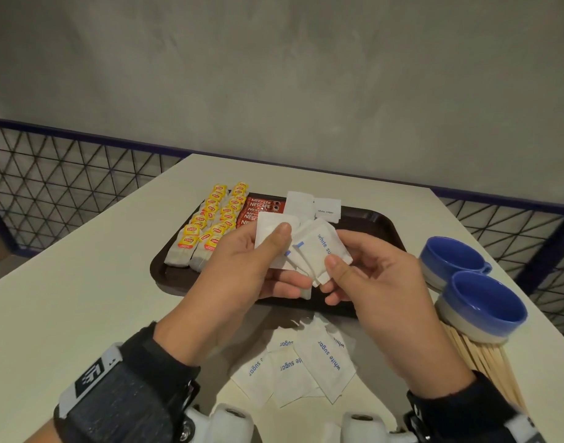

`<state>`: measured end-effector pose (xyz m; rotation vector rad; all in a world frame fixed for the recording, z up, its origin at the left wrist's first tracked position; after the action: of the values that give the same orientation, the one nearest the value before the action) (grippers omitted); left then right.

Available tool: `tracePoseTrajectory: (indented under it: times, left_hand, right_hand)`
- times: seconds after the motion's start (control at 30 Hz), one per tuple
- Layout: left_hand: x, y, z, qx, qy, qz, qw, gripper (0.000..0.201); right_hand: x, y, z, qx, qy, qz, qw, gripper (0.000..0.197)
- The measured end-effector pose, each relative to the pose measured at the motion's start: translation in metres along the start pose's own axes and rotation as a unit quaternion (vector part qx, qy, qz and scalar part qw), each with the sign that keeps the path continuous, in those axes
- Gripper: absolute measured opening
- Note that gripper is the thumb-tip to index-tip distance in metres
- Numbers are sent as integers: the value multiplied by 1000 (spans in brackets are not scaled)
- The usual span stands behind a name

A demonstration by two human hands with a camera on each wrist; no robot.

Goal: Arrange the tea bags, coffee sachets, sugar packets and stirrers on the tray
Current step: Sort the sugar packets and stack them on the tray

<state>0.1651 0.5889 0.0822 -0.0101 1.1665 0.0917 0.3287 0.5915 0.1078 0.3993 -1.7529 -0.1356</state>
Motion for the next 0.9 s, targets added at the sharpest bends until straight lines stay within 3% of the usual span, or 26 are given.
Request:
tracePoseTrajectory:
  times: [0.1,0.3,0.47,0.67,0.8,0.9]
  left_hand:
    - [-1,-1,4,13,-11,-6,1000,42]
    - [0,0,1,26,12,10,1000,34]
    - [0,-1,4,39,-1,0,999,34]
    - [3,1,1,14,-16,-22,1000,32]
    - [-2,8,-12,-29,-46,-32,998,33]
    - [-6,8,-17,-37,-62,-31,997,27]
  right_hand:
    - [1,-1,0,0,-10,0,1000,37]
    - [-3,0,-5,-35,-3,27,999,31]
    - [-11,-1,-5,-28,0,61,998,8]
    - [-9,2,-13,-32,6,98,995,8]
    - [1,38,-46,-88,16,106,990,12]
    - [2,93,-61,-80,-89,110,987,12]
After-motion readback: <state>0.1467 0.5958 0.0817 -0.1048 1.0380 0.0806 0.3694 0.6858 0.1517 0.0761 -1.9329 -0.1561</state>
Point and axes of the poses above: each hand's wrist, its own y-axis towards the middle knuckle, its own z-axis out of the palm, x = y × z, the point moved 8 cm from there along y, towards the middle knuckle, and after that the axes turned 6 degrees about -y, right-handed, at the moved point
